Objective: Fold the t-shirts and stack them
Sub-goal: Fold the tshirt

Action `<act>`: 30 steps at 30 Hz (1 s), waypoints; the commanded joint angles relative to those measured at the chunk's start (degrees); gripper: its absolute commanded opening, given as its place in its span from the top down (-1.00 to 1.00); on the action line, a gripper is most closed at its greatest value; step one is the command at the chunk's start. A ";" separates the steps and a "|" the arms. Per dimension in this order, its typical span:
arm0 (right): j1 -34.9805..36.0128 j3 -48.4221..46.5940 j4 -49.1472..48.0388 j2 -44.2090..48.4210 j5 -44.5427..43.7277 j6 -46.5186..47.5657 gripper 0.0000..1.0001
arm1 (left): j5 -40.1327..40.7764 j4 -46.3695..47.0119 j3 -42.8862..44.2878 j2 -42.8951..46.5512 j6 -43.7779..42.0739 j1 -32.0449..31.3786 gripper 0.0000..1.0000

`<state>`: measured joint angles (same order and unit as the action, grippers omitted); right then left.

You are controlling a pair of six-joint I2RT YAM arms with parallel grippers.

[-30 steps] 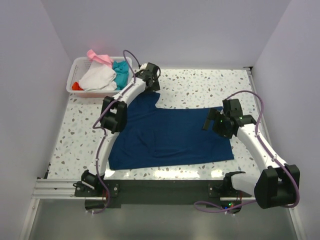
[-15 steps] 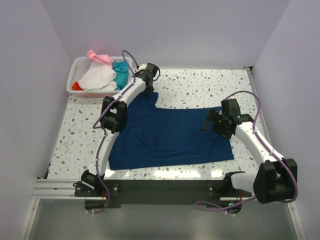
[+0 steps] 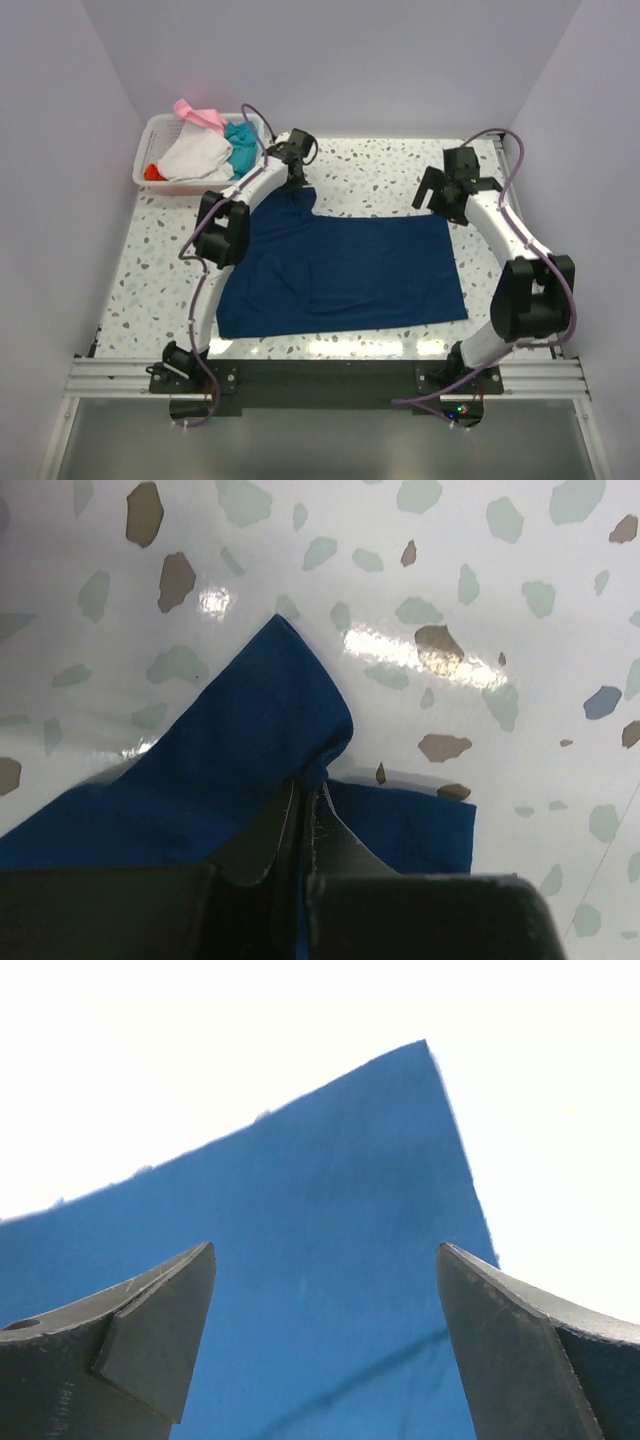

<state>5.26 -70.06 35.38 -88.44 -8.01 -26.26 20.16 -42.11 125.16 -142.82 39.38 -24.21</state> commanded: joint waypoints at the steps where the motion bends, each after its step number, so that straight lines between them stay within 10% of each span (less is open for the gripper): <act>1: -0.95 -6.12 -1.36 -7.34 -7.43 2.00 -0.87 | -0.30 2.29 -3.07 6.76 -0.96 -0.58 1.00; 13: -2.09 -19.93 -1.10 -27.47 -12.21 8.33 -0.61 | 0.92 7.92 -22.32 21.43 0.00 -1.46 1.00; 30: -2.01 -15.90 -1.36 -29.77 -12.64 5.78 -0.04 | 5.67 5.11 -32.52 29.79 2.90 -4.09 1.00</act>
<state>3.40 -86.76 34.65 -118.78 -18.61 -19.75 22.46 -36.36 93.32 -117.69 40.14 -27.62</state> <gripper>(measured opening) 0.528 0.029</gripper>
